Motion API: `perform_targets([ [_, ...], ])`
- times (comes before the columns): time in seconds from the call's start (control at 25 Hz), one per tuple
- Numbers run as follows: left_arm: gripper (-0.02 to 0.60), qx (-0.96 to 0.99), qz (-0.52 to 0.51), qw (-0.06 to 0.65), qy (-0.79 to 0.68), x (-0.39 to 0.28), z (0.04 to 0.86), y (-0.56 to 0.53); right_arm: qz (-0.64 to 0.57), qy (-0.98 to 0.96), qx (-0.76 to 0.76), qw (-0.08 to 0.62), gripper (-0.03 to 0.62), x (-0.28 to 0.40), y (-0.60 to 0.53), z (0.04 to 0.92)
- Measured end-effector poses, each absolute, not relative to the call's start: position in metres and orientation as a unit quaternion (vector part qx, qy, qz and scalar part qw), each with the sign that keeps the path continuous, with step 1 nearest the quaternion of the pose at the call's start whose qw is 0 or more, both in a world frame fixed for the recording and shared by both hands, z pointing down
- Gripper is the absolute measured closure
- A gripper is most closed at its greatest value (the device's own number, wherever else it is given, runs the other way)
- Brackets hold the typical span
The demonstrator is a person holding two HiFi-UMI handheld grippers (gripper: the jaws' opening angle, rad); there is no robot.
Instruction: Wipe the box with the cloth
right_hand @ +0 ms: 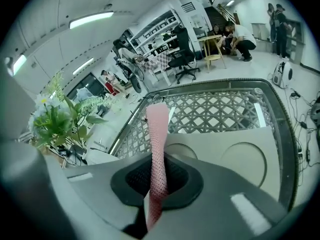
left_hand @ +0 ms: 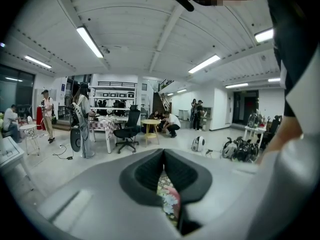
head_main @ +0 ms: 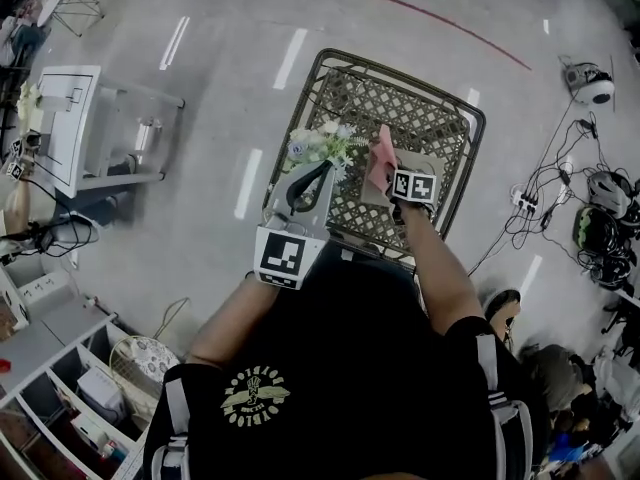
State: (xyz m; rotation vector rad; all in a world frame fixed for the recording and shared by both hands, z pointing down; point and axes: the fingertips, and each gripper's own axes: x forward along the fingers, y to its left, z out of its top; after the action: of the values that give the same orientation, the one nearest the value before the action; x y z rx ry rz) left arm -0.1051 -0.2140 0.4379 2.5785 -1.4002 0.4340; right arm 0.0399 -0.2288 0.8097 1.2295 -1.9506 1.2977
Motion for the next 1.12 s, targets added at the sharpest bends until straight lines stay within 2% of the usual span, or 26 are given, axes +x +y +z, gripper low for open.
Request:
perform_targets([
  [0.6,0.581,0.86,0.159,0.102,-0.475,-0.056,0.45,-0.207,0.469,-0.679,0.502,0.259,0.579,0.157,-0.207,0.82],
  [0.88,0.581,0.846,0.155,0.11,-0.497,-0.035,0.447,-0.197,0.478,-0.646,0.533,0.265,0.579,0.233,-0.187,0.828],
  [1.0,0.581,0.841,0.148,0.114,-0.507,-0.036,0.443,-0.192,0.483,-0.655,0.525,0.248,0.579,0.237,-0.182,0.819],
  [1.12,0.581,0.837,0.133,0.126,-0.515,-0.04,0.441,-0.186,0.447,-0.708,0.48,0.263,0.579,0.211,-0.171,0.794],
])
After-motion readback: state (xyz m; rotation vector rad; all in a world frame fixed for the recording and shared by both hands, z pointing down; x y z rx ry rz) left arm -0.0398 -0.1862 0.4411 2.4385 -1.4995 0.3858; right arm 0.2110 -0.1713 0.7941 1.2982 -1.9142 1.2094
